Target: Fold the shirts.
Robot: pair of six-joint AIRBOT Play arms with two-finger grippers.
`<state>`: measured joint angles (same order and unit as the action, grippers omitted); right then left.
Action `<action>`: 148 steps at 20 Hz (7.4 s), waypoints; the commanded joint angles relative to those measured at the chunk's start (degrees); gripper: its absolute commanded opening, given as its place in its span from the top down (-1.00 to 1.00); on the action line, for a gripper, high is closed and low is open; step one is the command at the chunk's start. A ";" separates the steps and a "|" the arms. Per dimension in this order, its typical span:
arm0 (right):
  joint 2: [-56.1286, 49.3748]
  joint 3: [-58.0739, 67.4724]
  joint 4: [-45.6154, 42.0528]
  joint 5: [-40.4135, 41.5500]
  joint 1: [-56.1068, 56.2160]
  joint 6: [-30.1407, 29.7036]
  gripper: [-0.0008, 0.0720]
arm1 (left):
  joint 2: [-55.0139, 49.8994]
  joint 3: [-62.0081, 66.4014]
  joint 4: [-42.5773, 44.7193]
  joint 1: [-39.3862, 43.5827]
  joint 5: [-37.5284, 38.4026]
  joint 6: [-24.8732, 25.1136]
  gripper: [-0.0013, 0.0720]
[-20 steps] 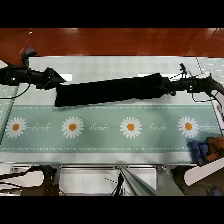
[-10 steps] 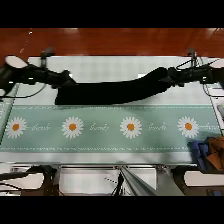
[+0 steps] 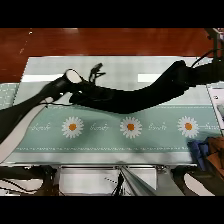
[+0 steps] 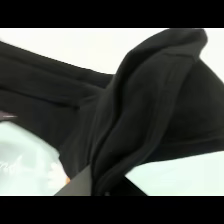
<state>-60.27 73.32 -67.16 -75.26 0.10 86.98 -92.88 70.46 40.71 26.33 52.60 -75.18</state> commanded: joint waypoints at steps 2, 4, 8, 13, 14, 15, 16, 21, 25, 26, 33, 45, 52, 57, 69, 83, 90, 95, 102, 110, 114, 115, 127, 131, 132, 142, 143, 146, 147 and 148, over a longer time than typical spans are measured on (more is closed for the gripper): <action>7.69 0.07 -2.56 -2.82 5.73 7.08 0.93 | -3.08 0.07 -6.73 7.52 -6.10 -0.55 0.91; 9.57 0.07 -4.90 -3.96 7.50 9.07 0.93 | -4.76 0.07 -11.19 10.58 -6.80 -0.42 0.91; 10.82 0.07 -6.75 -4.50 8.35 10.91 0.93 | -7.32 0.07 -18.18 17.03 -11.08 -0.28 0.91; 10.78 0.04 -11.52 -3.10 8.33 10.40 0.93 | -7.93 0.07 -19.96 16.41 -12.22 1.01 0.91; 10.51 0.04 -12.15 -2.08 8.33 9.25 0.93 | -6.49 0.07 -18.75 13.79 -11.69 1.03 0.91; 9.75 0.04 -12.07 -0.85 8.35 8.28 0.93 | -4.46 0.07 -16.33 10.86 -11.04 1.01 0.91; 8.57 0.04 -10.82 0.44 8.35 7.61 0.93 | -1.64 0.07 -12.44 7.28 -9.90 0.98 0.91; -2.43 0.04 -8.24 14.49 17.79 7.30 0.93 | 17.14 0.07 20.92 -12.98 -1.09 -10.95 0.91; -15.12 0.04 -7.87 30.49 28.26 7.30 0.93 | 31.06 0.07 24.96 -27.82 7.15 -10.99 0.91; -18.71 0.04 -6.88 34.56 30.73 7.30 0.93 | 33.92 0.07 24.96 -30.32 9.70 -10.82 0.91; -36.17 0.07 10.95 52.30 42.45 7.19 0.17 | 46.42 -0.74 24.72 -31.71 20.98 -10.93 0.91; -15.82 -3.52 -34.29 0.39 19.19 2.93 -0.19 | 46.47 -8.83 26.34 -31.74 16.31 -10.84 0.91; -8.50 -38.97 21.97 23.17 -2.36 -6.05 -0.62 | 46.47 -8.85 28.46 -31.76 17.55 -10.86 0.08; -10.58 -45.18 48.96 40.81 5.95 -17.51 -0.64 | 46.45 -8.85 28.37 -31.74 17.53 -11.08 0.09; -1.46 -34.47 36.87 20.48 1.75 -15.10 0.92 | 44.15 -8.87 28.28 -31.65 17.49 -11.06 0.10; 17.29 3.41 -8.00 -30.77 -68.54 0.98 0.92 | 27.26 -8.85 27.23 -29.57 11.13 -6.34 0.10; 19.10 3.39 -23.78 -31.04 -72.48 1.75 0.92 | 23.67 -8.85 27.28 -28.11 -0.35 -6.27 0.10; 21.20 3.32 -37.13 -31.04 -72.50 0.74 0.92 | 23.41 -8.85 27.52 -28.15 -8.72 -6.25 0.10; 23.30 3.34 -42.64 -31.06 -72.50 -4.57 0.40 | 23.04 -8.81 30.51 -28.52 -13.55 -6.27 0.10; 25.03 3.34 -44.59 -26.01 -72.48 -4.90 0.24 | 23.21 -8.31 30.47 -30.71 -12.26 -6.27 0.10; 24.79 3.45 -13.03 -8.00 -72.48 -5.84 0.24 | 23.21 -3.65 30.21 -30.49 -3.37 -2.97 0.10; 24.11 3.41 -2.12 -5.81 -72.48 -8.09 0.23 | 23.21 -1.79 30.03 -30.16 0.33 -1.33 0.09; 15.56 -14.67 -12.31 -3.30 -26.77 -12.79 -0.37 | 23.10 3.32 48.46 -5.38 11.63 -10.56 -0.67; 11.41 -15.69 -19.45 7.43 -15.10 -5.29 -0.64 | 21.27 3.32 50.86 -5.03 12.11 -18.69 -0.66; 9.51 -15.69 -17.99 8.37 -13.66 -3.39 -0.64 | 20.22 3.32 50.86 -4.98 12.81 -18.62 -0.64; -3.23 -15.69 -14.01 6.43 -10.10 -6.12 -0.64 | 14.82 3.23 51.04 -4.81 14.29 -20.76 -0.64; -3.23 -15.69 -12.52 6.93 -10.10 -7.56 -0.64 | 14.82 3.21 51.08 -4.79 13.53 -20.74 -0.64; -3.26 -15.69 -10.23 8.22 -10.10 -9.73 -0.64 | 15.41 2.97 51.10 -4.42 12.33 -22.25 -0.63; -3.23 -15.69 -9.84 8.59 -10.12 -9.73 -0.64 | 16.48 1.73 51.78 -4.04 10.86 -22.34 -0.44; -3.23 -15.69 -9.27 9.01 -10.10 -9.73 -0.64 | 18.10 -0.26 52.48 -3.76 8.50 -22.93 -0.37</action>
<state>-63.33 57.65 -78.56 -67.90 -10.07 78.61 -76.79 72.51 92.01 21.98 65.08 -96.57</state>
